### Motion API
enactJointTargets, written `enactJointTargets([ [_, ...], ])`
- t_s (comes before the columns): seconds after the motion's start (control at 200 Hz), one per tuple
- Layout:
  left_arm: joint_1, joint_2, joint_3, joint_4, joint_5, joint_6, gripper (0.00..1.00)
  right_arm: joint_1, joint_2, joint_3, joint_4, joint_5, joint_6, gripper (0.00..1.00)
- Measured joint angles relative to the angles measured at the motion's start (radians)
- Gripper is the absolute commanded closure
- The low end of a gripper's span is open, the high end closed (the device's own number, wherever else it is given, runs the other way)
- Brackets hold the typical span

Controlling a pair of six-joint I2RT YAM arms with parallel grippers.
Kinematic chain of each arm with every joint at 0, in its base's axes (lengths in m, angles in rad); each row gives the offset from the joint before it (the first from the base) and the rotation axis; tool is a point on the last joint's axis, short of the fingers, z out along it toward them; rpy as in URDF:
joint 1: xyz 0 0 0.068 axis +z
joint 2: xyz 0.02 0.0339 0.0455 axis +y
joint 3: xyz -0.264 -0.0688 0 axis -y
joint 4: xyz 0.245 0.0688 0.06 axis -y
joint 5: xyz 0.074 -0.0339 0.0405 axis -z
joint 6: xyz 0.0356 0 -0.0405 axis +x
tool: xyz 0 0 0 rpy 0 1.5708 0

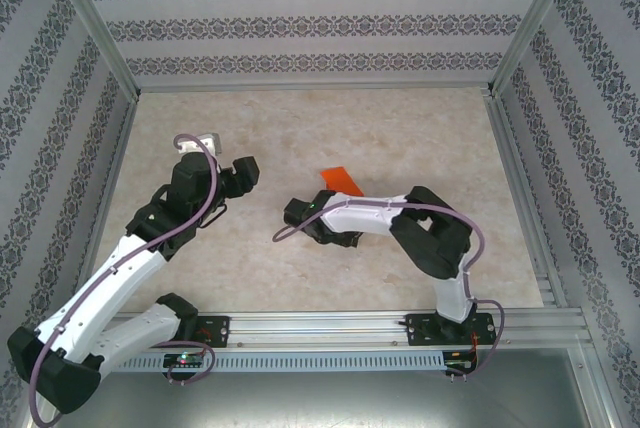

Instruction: Fold a paper plane with a square sheet of paper (fold left side to right side)

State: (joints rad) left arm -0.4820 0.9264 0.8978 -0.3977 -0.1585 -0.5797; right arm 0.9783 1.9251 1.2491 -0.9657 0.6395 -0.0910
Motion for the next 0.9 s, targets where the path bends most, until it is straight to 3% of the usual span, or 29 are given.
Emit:
enactJointTargets([
  [0.095,0.000,0.024,0.000,0.001,0.012,-0.010,0.14,0.000,-0.115,-0.031,-0.012,-0.140,0.010,0.06],
  [0.3,0.006,0.139,-0.006,0.062,0.108,-0.056,0.15,-0.029,-0.400,-0.115,0.029,-0.387,0.041,0.02],
  [0.62,-0.021,0.583,0.011,0.321,0.438,-0.189,0.18,-0.417,-0.777,-0.332,0.315,-0.689,0.204,0.02],
  [0.899,-0.073,0.883,0.213,0.389,0.557,-0.274,0.16,-0.613,-0.840,-0.481,0.520,-0.904,0.368,0.02],
])
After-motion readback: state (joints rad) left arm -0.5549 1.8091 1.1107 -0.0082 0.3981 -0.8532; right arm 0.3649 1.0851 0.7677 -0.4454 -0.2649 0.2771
